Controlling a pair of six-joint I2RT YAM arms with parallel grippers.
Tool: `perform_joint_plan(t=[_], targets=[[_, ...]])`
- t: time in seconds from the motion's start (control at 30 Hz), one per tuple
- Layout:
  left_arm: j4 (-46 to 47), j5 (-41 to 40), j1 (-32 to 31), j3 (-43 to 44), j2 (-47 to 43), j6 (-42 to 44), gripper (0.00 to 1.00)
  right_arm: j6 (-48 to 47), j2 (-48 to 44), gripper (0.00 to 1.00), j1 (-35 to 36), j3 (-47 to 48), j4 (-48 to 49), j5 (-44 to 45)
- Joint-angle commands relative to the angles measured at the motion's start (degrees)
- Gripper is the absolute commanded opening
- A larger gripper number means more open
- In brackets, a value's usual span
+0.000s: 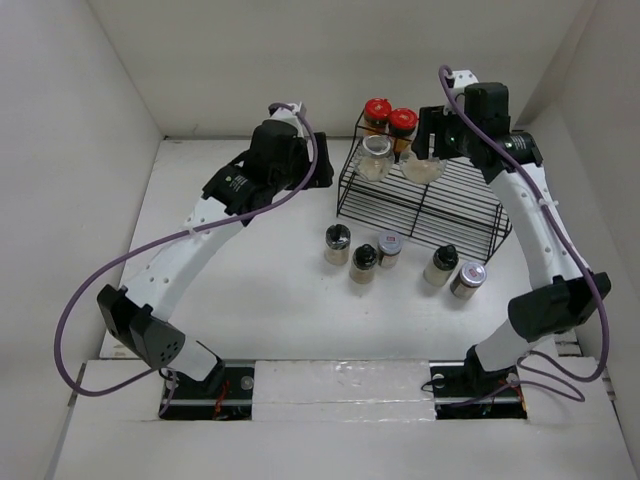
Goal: Organize the condiment bottles
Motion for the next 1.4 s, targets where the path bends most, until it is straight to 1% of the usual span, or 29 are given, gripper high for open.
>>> perform_joint_plan(t=[0.0, 0.1, 0.27, 0.33, 0.5, 0.6, 0.7, 0.77, 0.83, 0.87, 0.93, 1.0, 1.1, 1.17, 1.23, 1.27, 1.3, 1.33, 1.37], targets=[[5.65, 3.42, -0.09, -3.10, -1.72, -0.60, 0.76, -0.41, 0.35, 0.44, -1.58, 2.35, 5.40, -3.89], [7.23, 4.04, -0.09, -5.91, -1.72, -0.60, 0.76, -0.41, 2.90, 0.44, -1.59, 2.35, 6.46, -3.89], [7.76, 4.04, -0.09, -7.85, -1.72, -0.60, 0.76, -0.94, 4.75, 0.42, -1.06, 0.94, 9.18, -3.37], [8.28, 4.04, -0.09, -8.38, -1.72, -0.07, 0.76, -1.47, 5.37, 0.46, -0.45, -0.46, 10.50, -2.84], [8.81, 4.04, -0.09, -9.62, -1.72, -0.07, 0.76, -2.69, 7.39, 0.48, 0.78, -0.47, 10.51, -1.43], [9.34, 4.04, -0.09, -10.67, -1.72, -0.07, 0.76, -3.23, 8.00, 0.53, 1.40, -1.69, 11.12, -0.03], [9.34, 4.04, -0.09, -11.29, -1.72, -0.60, 0.76, -3.23, 8.00, 0.59, 1.92, -3.10, 11.73, -0.64], [9.34, 4.04, -0.09, -11.29, -1.72, -0.60, 0.75, -3.23, 8.53, 0.72, 1.93, -3.10, 11.74, -0.64], [9.34, 4.04, -0.09, -11.81, -1.72, -0.60, 0.75, -3.23, 8.53, 0.81, 2.54, -3.10, 11.21, 0.06], [9.87, 4.04, -0.09, -11.81, -1.72, -0.60, 0.75, -3.23, 8.01, 0.88, 2.54, -3.10, 11.21, 0.58], [9.87, 4.04, -0.09, -11.81, -1.19, -1.12, 0.75, -3.23, 8.00, 0.94, 3.07, -2.49, 9.81, 1.11], [9.87, 4.04, -0.09, -11.81, -1.19, -1.12, 0.75, -3.23, 6.08, 0.99, 3.07, -1.00, 9.19, 1.81], [9.87, 4.04, -0.09, -10.68, -1.19, -1.12, 0.75, -3.23, 3.01, 0.99, 3.07, -0.38, 8.05, 1.82], [9.35, 3.43, -0.09, -10.14, -0.57, -1.12, 0.75, -2.70, 0.81, 0.99, 3.07, -0.38, 7.44, 3.92], [9.34, 3.43, -0.09, -10.14, -0.57, -1.12, 0.75, -1.21, -4.46, 0.99, 3.07, -4.84, 7.43, 5.33], [9.34, 2.82, -0.09, -10.14, -0.57, -1.12, 0.75, -0.59, -6.57, 0.96, 3.59, -7.21, 7.43, 6.64], [8.82, 2.29, -0.09, -10.14, -0.57, -1.12, 0.74, 0.02, -8.85, 0.85, 4.21, -9.93, 7.95, 6.65], [8.82, 2.28, -0.09, -10.14, -0.57, -1.12, 0.72, 1.68, -13.40, 0.49, 4.21, -15.96, 8.48, 6.65], [8.82, 1.67, -0.09, -10.14, -0.57, -1.12, 0.69, 2.57, -15.53, 0.32, 5.17, -18.98, 8.48, 6.65]])
